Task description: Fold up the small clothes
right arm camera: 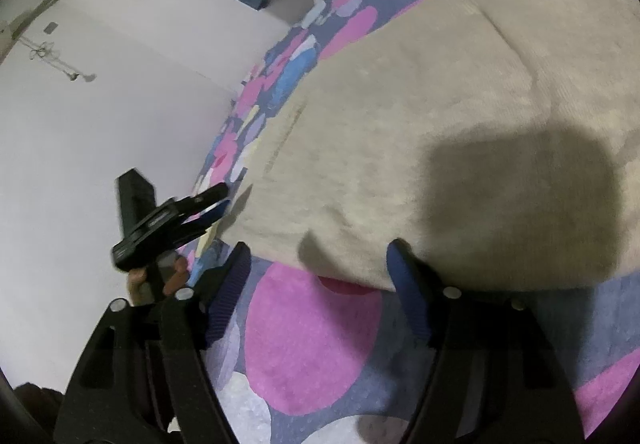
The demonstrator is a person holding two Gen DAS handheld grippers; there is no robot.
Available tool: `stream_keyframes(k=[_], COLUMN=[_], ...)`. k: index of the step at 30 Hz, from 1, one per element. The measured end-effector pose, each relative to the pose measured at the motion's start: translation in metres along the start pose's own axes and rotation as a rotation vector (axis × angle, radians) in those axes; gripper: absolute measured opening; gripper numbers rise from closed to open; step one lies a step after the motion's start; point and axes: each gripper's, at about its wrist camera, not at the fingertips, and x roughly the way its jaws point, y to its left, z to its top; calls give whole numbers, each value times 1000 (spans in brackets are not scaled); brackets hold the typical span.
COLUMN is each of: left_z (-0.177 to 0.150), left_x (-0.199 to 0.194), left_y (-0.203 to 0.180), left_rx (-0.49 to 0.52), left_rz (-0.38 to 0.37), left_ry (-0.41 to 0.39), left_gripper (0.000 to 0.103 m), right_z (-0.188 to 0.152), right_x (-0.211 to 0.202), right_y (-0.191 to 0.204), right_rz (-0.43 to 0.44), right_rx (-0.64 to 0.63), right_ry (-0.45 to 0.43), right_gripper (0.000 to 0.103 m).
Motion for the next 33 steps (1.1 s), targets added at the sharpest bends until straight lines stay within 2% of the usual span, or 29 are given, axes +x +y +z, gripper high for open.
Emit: stream_keyframes(k=[2, 4, 7, 13, 19, 24, 27, 28, 30, 33], left_z=[9, 17, 27, 37, 40, 43, 44, 44, 42, 34], left_x=[4, 9, 23, 38, 53, 50, 54, 56, 61, 55], left_y=[10, 19, 24, 18, 15, 23, 25, 18, 7, -7], left_rx=[-17, -34, -44, -1, -50, -79, -115, -101, -63, 24], left_rz=[-7, -32, -99, -168, -324, -361, -377, -375, -366, -299], left_ry=[2, 18, 69, 94, 117, 132, 130, 130, 140, 128], left_gripper=[73, 75, 77, 82, 82, 74, 73, 72, 64, 58], right_z=[-1, -3, -3, -5, -8, -7, -7, -7, -8, -10], right_x=[0, 1, 0, -5, -7, -7, -6, -6, -6, -9], right_y=[4, 8, 8, 7, 8, 9, 10, 10, 11, 12], right_rz=[14, 18, 23, 49, 56, 59, 58, 58, 58, 68], right_rx=[-33, -52, -48, -37, -37, -37, -36, -38, -40, -38], right_ry=[-1, -1, -8, -22, -26, -27, -27, -27, -27, -32], right_gripper=[84, 89, 90, 91, 92, 92, 93, 93, 94, 94])
